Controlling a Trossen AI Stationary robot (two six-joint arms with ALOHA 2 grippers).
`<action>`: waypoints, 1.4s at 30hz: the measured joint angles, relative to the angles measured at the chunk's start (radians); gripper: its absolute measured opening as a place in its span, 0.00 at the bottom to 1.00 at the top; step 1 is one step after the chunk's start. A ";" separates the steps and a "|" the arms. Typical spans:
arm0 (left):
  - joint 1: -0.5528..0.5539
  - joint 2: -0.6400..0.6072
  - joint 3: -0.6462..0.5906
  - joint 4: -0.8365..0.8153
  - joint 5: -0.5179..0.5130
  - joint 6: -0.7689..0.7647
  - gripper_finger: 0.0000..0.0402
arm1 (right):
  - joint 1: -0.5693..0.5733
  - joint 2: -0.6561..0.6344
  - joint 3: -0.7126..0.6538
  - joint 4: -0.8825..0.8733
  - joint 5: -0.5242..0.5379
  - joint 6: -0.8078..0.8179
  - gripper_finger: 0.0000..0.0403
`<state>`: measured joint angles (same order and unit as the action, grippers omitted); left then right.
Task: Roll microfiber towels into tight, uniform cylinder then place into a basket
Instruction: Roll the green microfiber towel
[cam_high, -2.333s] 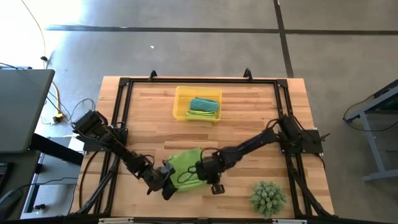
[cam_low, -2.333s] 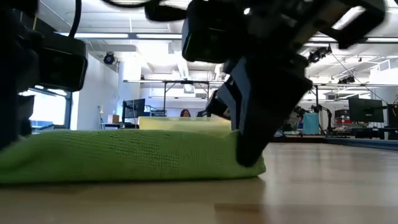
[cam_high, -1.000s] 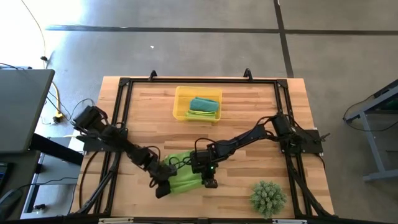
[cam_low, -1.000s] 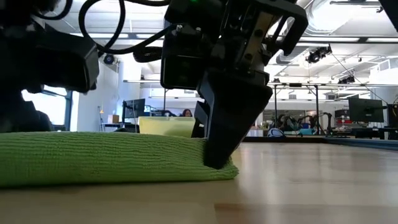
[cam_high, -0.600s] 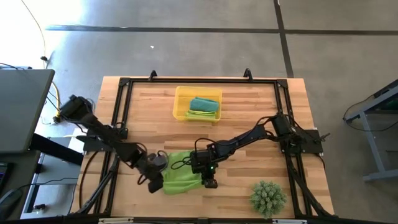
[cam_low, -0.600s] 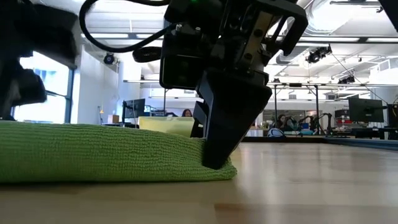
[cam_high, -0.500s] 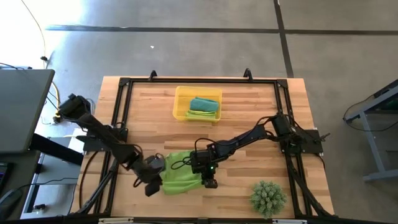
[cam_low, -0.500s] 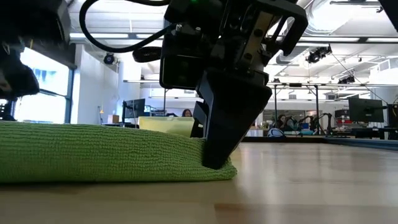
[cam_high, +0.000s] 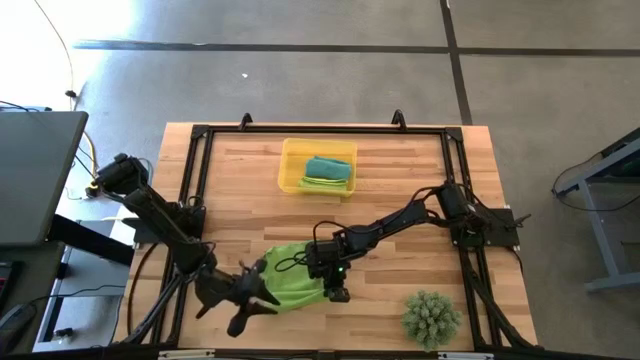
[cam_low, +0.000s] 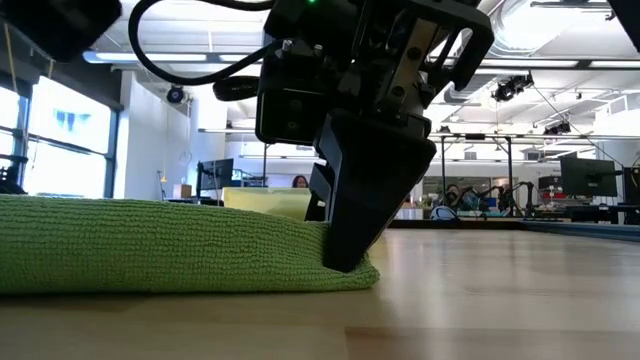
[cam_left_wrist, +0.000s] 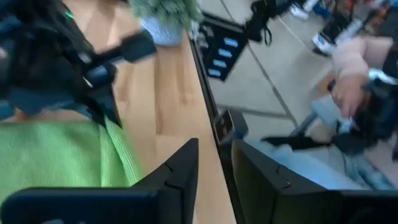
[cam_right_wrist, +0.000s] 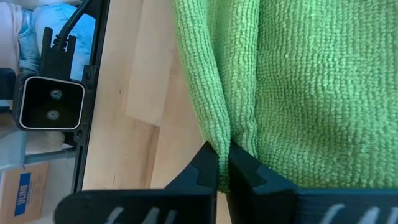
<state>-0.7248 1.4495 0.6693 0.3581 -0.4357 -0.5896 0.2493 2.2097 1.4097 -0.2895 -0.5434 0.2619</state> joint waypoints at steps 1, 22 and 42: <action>-0.001 0.002 0.000 -0.013 0.006 0.003 0.23 | 0.000 0.000 0.000 0.001 0.000 0.000 0.00; -0.071 0.323 -0.001 -0.025 0.004 0.204 0.37 | -0.002 0.000 0.001 0.029 0.010 0.003 0.00; -0.061 0.301 0.002 -0.255 -0.103 0.143 0.37 | -0.003 0.001 0.001 0.035 0.007 0.003 0.00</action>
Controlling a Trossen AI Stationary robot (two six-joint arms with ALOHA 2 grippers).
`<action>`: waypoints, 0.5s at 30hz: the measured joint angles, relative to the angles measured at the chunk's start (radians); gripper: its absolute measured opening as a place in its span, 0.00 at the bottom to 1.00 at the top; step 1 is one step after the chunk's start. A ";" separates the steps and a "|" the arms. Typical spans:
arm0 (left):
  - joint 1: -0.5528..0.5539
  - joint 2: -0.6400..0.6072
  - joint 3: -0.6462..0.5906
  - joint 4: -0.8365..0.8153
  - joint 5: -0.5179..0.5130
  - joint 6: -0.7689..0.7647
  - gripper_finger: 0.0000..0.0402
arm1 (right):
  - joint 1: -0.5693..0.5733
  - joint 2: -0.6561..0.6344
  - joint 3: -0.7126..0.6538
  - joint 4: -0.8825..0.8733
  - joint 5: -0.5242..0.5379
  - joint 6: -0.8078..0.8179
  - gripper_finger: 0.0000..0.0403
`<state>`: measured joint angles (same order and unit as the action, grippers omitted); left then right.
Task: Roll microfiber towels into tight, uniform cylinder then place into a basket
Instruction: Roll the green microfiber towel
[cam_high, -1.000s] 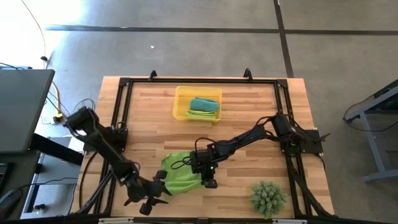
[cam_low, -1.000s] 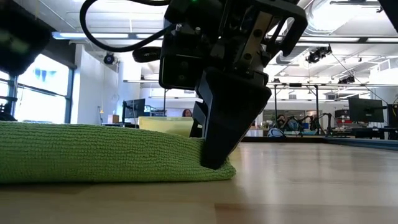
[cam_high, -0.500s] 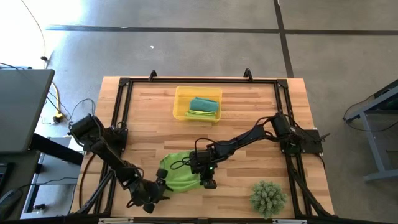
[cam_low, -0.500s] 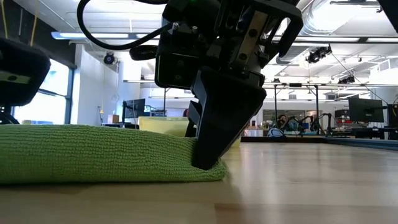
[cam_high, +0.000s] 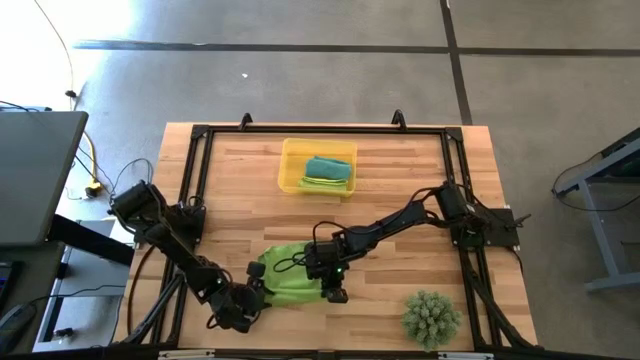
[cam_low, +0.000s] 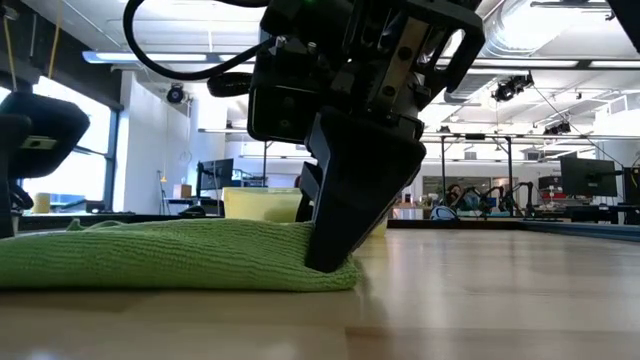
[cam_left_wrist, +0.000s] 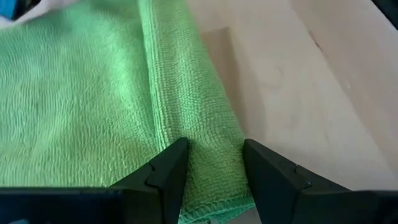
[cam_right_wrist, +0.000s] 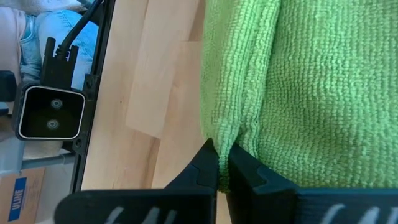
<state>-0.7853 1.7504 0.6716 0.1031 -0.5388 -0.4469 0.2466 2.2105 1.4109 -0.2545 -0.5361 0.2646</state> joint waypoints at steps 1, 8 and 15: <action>0.000 0.000 0.000 -0.004 0.002 -0.016 0.37 | 0.000 0.000 0.000 0.001 0.000 0.000 0.00; 0.002 -0.002 0.001 -0.022 0.061 -0.128 0.37 | -0.002 -0.010 0.000 -0.007 -0.025 -0.052 0.06; 0.001 -0.003 0.001 -0.025 0.121 -0.236 0.37 | -0.005 -0.110 -0.005 -0.105 -0.018 -0.153 0.31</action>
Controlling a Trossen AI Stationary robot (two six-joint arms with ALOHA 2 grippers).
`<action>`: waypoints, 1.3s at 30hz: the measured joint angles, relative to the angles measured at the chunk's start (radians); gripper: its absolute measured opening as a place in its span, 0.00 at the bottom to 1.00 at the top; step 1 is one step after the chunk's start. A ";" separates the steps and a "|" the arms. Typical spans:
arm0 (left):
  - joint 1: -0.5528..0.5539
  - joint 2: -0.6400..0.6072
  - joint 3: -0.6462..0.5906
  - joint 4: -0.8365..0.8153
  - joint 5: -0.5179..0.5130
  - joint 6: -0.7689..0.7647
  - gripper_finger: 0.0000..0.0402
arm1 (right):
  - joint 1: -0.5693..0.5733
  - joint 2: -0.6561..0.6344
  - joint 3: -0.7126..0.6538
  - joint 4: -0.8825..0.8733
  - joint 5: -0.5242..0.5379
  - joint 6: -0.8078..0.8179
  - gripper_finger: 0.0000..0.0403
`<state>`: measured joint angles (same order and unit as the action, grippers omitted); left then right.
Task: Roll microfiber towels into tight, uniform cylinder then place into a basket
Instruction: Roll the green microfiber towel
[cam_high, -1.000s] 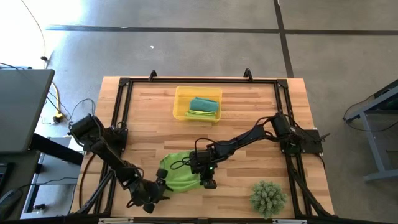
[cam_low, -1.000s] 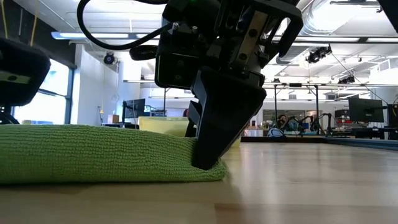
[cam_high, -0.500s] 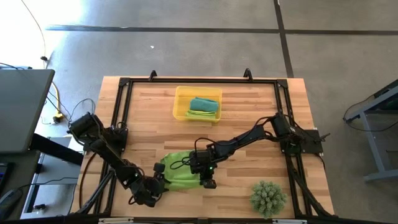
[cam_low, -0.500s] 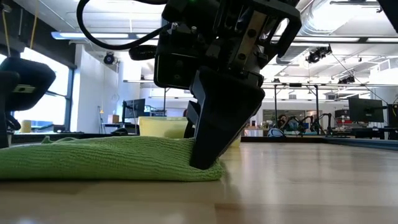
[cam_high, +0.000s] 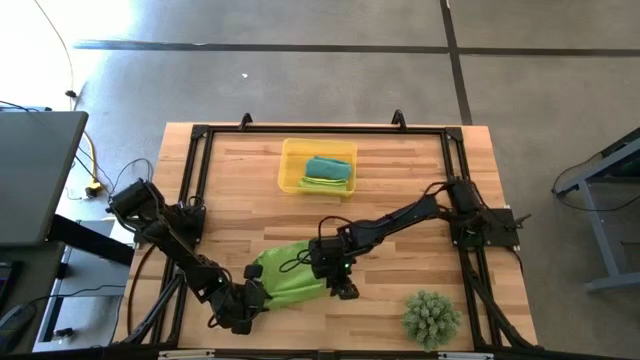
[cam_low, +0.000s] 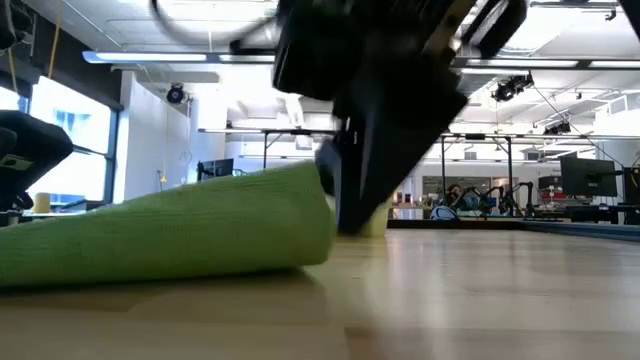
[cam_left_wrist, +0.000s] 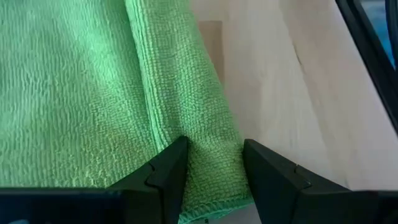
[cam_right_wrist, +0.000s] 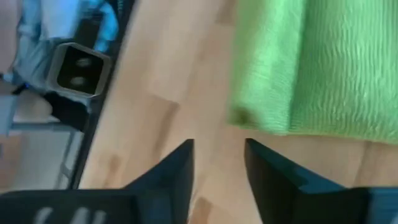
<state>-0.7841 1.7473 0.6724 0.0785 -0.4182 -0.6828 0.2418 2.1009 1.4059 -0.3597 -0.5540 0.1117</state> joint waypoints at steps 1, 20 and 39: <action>0.000 0.000 0.000 0.000 0.001 -0.017 0.37 | 0.001 -0.019 0.000 -0.013 0.004 -0.026 0.35; 0.006 0.003 -0.003 0.020 -0.005 -0.133 0.37 | 0.264 -0.013 0.003 0.157 0.816 -0.506 0.39; 0.014 0.003 -0.004 0.052 0.022 -0.164 0.37 | 0.150 0.017 0.005 0.067 0.675 -0.189 0.55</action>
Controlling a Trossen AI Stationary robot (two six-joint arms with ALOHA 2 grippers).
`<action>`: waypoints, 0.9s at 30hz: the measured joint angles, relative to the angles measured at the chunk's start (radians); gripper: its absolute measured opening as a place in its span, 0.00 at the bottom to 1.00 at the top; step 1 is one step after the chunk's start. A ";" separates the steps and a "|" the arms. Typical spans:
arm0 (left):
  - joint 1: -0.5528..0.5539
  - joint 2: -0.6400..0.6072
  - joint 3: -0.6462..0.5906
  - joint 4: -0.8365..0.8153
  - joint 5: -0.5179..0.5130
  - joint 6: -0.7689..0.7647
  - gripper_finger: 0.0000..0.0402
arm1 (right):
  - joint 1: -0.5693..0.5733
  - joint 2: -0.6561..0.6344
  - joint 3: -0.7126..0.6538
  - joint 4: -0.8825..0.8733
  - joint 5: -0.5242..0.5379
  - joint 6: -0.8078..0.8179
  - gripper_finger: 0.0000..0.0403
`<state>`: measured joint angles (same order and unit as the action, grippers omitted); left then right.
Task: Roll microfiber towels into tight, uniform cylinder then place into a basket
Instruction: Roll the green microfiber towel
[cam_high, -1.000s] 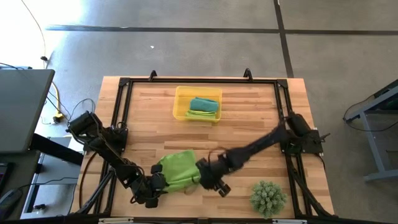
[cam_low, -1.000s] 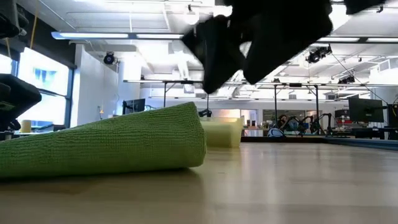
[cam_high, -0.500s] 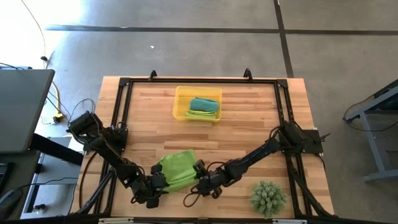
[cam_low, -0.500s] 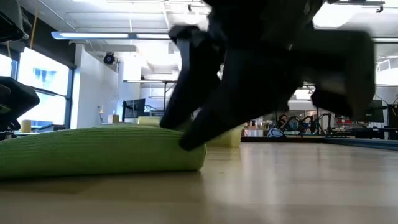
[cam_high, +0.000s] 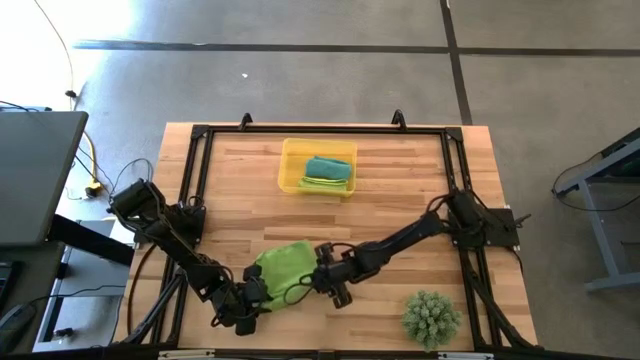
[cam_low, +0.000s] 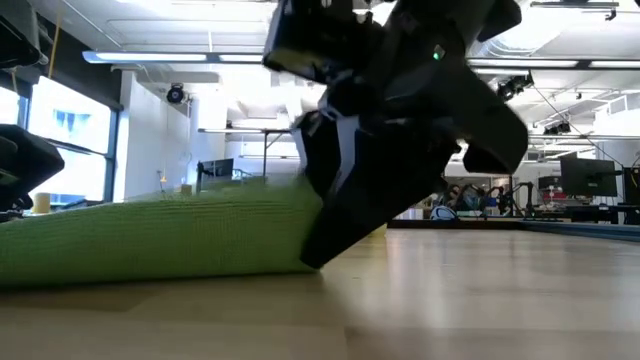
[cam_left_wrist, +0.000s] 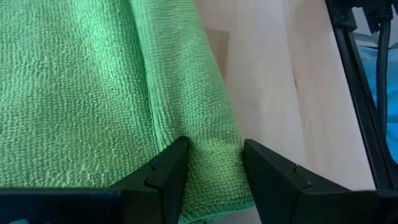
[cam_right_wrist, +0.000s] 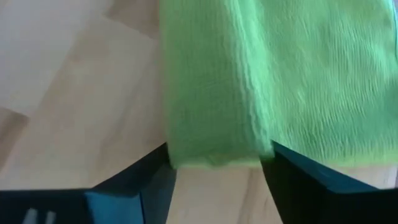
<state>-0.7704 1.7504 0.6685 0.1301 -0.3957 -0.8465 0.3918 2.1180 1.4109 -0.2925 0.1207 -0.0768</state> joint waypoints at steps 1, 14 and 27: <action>0.000 0.000 0.000 0.003 0.000 0.000 0.37 | -0.003 0.000 0.000 -0.013 0.000 0.012 0.54; 0.004 0.001 0.001 0.056 0.022 -0.055 0.37 | -0.003 -0.007 0.007 -0.178 0.036 0.018 0.23; 0.054 -0.002 0.001 0.040 0.094 -0.094 0.37 | 0.035 -0.016 0.144 -0.479 -0.051 -0.009 0.54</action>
<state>-0.7160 1.7485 0.6691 0.1703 -0.3017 -0.9401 0.4265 2.1017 1.5553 -0.7715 0.0692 -0.0858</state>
